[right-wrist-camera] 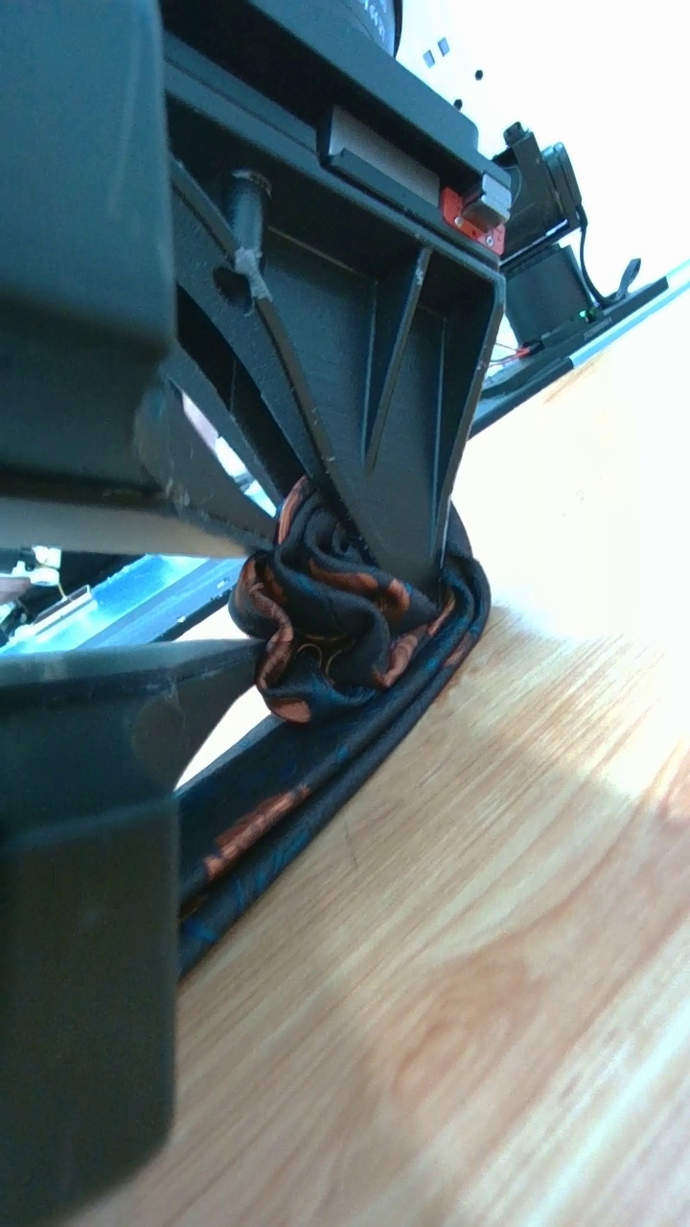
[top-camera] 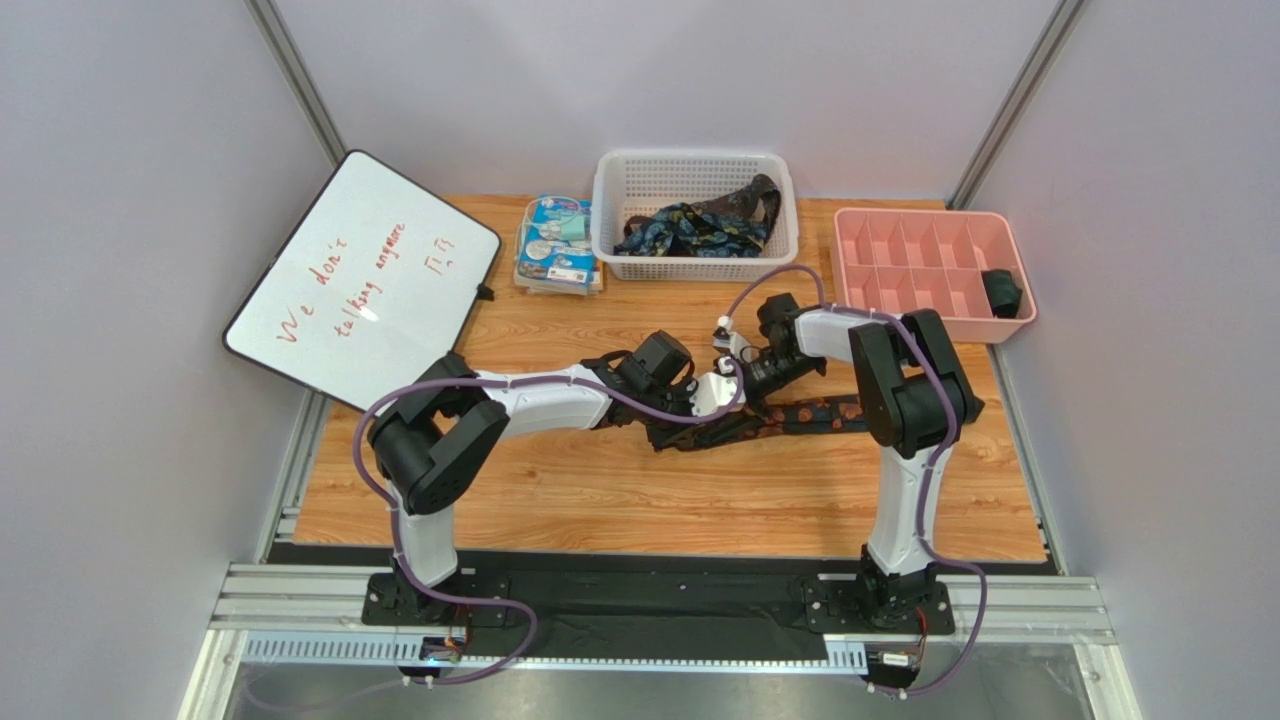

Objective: Roll the ties
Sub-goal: Roll the tie at the center of the board.

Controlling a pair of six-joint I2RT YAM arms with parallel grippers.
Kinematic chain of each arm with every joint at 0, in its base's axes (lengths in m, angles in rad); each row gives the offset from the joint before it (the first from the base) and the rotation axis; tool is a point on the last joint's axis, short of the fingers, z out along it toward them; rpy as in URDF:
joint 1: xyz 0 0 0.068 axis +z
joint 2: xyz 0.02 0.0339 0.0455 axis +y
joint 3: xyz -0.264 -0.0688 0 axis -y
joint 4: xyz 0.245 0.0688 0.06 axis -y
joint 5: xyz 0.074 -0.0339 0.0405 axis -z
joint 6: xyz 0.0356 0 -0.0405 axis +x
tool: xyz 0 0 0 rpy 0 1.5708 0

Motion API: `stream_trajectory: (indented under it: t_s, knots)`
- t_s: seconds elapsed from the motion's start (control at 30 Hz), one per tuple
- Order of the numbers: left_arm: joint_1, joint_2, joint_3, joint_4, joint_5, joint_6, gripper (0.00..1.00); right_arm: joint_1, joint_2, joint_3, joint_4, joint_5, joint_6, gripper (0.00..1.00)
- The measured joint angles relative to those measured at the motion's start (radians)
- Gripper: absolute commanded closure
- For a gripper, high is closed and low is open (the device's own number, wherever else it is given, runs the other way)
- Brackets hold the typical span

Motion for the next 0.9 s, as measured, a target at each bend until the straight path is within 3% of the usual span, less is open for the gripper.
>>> stream_trajectory:
  t_s: [0.03, 0.1, 0.17, 0.4, 0.57, 0.63, 0.9]
  knots:
    - [0.0, 0.0, 0.0, 0.0, 0.0, 0.0, 0.76, 0.001, 0.002, 0.003, 0.0, -0.002, 0.005, 1.0]
    - [0.0, 0.0, 0.0, 0.0, 0.001, 0.006, 0.72, 0.003, 0.007, 0.006, -0.001, -0.007, 0.012, 1.0]
    - [0.002, 0.0, -0.001, 0.0, 0.002, 0.011, 0.59, 0.003, 0.01, 0.006, -0.001, -0.008, 0.019, 1.0]
    - [0.062, -0.06, -0.093, 0.046, 0.105, 0.005, 0.33, -0.009, 0.04, 0.006, -0.001, -0.011, 0.035, 1.0]
    - [0.192, -0.225, -0.278, 0.124, 0.185, -0.031, 0.32, -0.039, 0.088, 0.015, -0.024, -0.054, 0.016, 1.0]
    - [0.201, -0.268, -0.324, 0.189, 0.208, -0.036, 0.21, -0.047, 0.105, 0.036, -0.037, -0.061, 0.0, 1.0]
    - [0.161, -0.195, -0.379, 0.489, 0.258, -0.041, 0.14, -0.06, 0.146, 0.091, -0.08, -0.078, -0.046, 1.0]
